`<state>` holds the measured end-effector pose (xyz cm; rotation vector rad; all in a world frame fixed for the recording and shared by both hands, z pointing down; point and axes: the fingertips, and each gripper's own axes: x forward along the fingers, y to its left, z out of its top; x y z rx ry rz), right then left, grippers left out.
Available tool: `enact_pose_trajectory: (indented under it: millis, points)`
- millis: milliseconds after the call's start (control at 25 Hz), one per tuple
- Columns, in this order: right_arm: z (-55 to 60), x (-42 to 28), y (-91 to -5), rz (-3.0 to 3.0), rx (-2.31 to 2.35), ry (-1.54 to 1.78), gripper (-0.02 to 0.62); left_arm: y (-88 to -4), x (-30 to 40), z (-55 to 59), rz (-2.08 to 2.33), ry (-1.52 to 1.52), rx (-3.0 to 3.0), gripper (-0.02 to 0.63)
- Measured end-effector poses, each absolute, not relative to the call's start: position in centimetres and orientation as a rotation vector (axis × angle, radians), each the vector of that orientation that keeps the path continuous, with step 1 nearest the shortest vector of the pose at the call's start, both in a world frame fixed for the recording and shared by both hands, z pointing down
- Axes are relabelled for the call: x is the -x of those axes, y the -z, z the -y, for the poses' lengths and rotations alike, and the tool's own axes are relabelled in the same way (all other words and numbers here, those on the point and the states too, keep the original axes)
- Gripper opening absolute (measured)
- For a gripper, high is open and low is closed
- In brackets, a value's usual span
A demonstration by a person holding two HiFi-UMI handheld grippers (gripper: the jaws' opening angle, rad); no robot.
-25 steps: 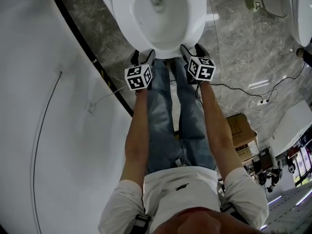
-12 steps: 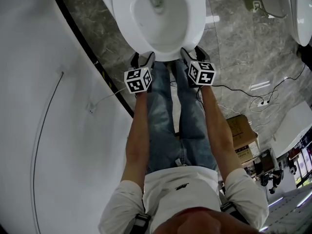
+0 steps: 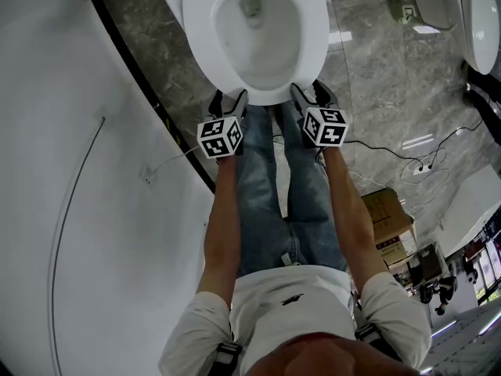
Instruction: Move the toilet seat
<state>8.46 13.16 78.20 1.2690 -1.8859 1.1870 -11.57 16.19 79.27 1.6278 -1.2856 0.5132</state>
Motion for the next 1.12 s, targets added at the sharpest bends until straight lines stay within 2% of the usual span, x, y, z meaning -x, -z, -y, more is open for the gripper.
enact_pose_trajectory:
  millis: [1120]
  points:
    - [-11.4,-8.6,-69.3,2.016,-1.373,-1.166,0.29,-70.8,11.7,-14.4,1.351,-0.327,-1.662,0.305]
